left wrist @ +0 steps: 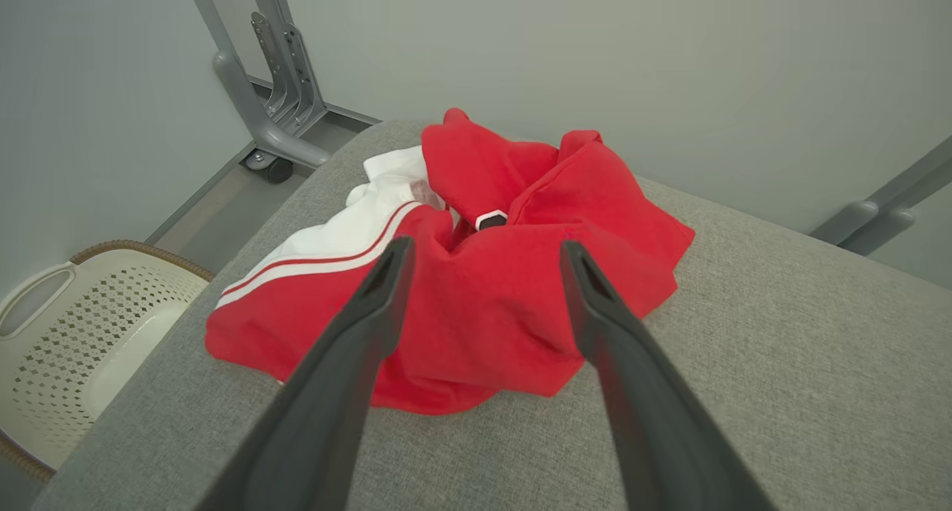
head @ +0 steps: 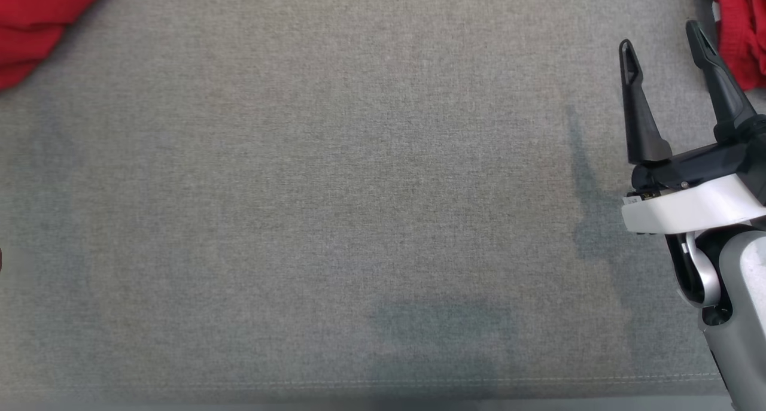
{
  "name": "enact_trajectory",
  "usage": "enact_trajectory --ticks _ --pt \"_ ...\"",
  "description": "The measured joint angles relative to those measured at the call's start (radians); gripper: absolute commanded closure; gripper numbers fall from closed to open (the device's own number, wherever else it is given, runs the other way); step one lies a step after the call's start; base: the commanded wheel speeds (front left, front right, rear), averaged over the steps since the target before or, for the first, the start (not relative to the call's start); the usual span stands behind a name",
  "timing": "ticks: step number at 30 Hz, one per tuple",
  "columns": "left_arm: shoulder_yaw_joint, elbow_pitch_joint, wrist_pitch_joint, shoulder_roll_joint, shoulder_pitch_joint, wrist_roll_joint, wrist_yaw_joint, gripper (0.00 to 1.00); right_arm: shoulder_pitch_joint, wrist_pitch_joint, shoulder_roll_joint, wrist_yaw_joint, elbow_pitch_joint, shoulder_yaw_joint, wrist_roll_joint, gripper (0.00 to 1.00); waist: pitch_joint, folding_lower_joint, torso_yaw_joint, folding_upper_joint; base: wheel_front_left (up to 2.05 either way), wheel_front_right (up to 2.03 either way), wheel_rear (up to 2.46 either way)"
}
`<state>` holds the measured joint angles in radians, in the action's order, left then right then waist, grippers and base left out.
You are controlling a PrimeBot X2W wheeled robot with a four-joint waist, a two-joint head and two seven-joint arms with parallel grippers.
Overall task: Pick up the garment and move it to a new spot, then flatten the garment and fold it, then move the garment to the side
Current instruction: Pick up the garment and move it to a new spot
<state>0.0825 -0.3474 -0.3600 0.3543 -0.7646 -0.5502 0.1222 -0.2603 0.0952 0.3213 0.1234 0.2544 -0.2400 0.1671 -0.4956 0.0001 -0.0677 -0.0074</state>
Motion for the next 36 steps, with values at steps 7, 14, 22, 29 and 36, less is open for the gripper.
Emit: enact_trajectory --ticks 7,14,22,29,36 --pt "-0.005 -0.052 -0.002 0.000 -0.023 -0.001 -0.008 0.00 -0.017 -0.008 0.007 0.000 0.016 0.001 -0.001 0.00 -0.059 0.0000 0.019 0.0000 0.00 0.00 0.00" --pt "-0.001 -0.104 0.019 0.010 -0.034 0.002 -0.008 0.00 -0.021 -0.008 0.011 -0.012 0.019 -0.011 -0.001 0.00 -0.082 0.0000 0.033 0.0000 0.00 0.00 0.00" --pt "0.027 -0.180 0.054 0.070 -0.058 0.010 -0.017 0.12 -0.028 -0.012 0.011 -0.022 0.023 -0.029 -0.007 0.00 -0.099 0.0000 0.076 0.0000 0.00 0.00 0.00" --pt "0.017 -0.218 0.089 0.041 -0.099 -0.001 -0.052 1.00 -0.037 -0.012 0.020 -0.021 0.027 -0.013 -0.010 0.00 -0.113 0.0000 0.099 0.0000 0.00 0.00 0.00" --pt "0.003 -0.252 0.146 0.035 -0.126 0.001 -0.092 1.00 -0.038 -0.007 0.018 -0.020 0.016 0.002 -0.010 0.00 -0.102 0.0001 0.087 0.0000 0.00 0.00 0.00"
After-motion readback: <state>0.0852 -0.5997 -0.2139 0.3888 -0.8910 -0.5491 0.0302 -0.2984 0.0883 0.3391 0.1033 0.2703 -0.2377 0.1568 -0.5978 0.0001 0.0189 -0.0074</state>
